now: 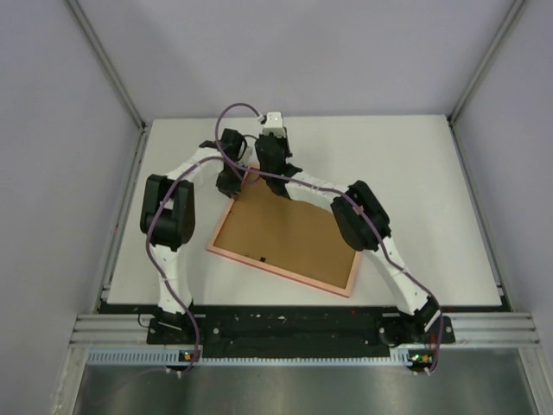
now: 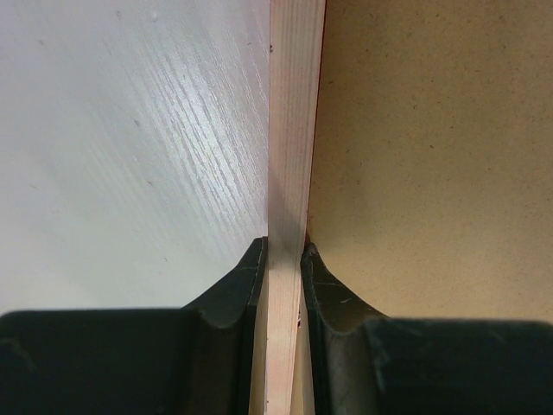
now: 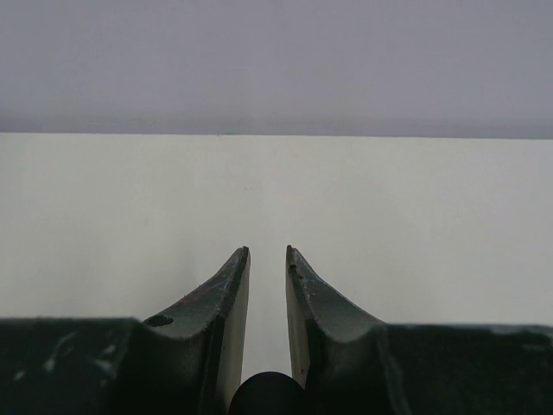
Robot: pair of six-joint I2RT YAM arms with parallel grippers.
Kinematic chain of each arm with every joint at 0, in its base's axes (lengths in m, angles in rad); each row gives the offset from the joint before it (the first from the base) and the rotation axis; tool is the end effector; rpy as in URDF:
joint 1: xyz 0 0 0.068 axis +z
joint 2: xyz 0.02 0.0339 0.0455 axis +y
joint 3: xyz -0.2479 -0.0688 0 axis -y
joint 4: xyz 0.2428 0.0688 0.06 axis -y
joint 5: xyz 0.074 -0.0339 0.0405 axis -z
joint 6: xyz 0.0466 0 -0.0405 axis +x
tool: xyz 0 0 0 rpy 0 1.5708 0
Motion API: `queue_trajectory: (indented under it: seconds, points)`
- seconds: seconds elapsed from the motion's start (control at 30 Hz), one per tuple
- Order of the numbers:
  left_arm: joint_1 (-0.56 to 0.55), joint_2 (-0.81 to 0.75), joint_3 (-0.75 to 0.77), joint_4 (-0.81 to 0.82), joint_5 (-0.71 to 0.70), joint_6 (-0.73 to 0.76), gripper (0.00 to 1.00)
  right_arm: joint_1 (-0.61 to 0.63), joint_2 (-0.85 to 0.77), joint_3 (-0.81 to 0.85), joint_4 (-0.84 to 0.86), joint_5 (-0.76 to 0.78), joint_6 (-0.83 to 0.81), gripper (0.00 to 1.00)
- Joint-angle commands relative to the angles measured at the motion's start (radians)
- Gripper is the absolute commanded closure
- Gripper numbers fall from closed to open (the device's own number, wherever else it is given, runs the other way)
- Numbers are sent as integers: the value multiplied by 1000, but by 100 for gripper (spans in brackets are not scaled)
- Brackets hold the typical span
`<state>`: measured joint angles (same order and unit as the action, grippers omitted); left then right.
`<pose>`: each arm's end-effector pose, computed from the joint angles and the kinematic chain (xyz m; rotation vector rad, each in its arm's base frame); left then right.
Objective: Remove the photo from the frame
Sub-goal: Release the photo frame item from the photo frame.
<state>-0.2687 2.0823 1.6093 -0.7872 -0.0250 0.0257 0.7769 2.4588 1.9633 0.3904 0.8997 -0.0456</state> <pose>0.4069 -0.1108 0.1577 0.4096 2.8004 -0.0186 0.4227 0.3644 0.1965 -0.0021 1.6396 -0.1942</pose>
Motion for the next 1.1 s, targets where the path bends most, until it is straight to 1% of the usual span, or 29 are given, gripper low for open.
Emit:
queue_trajectory:
  seconds: [0.0, 0.17, 0.2, 0.47, 0.87, 1.07]
  points:
    - [8, -37, -2, -49, -10, -23, 100, 16, -38, 29, 25, 116, -16, 100]
    - [16, -39, -2, -50, -10, -55, 100, 16, -43, 54, -74, 142, 38, 100]
    - [19, -39, -3, -50, -10, -56, 100, 15, -44, 60, -85, 157, 70, 100]
    - [39, -37, -2, -57, -4, -72, 100, 16, -46, 83, -151, 216, 113, 100]
    - [59, -36, -5, -58, 10, -84, 100, 16, -58, 82, -171, 211, 90, 100]
    - [63, -33, -5, -57, 10, -92, 100, 15, -63, 100, -219, 249, 108, 100]
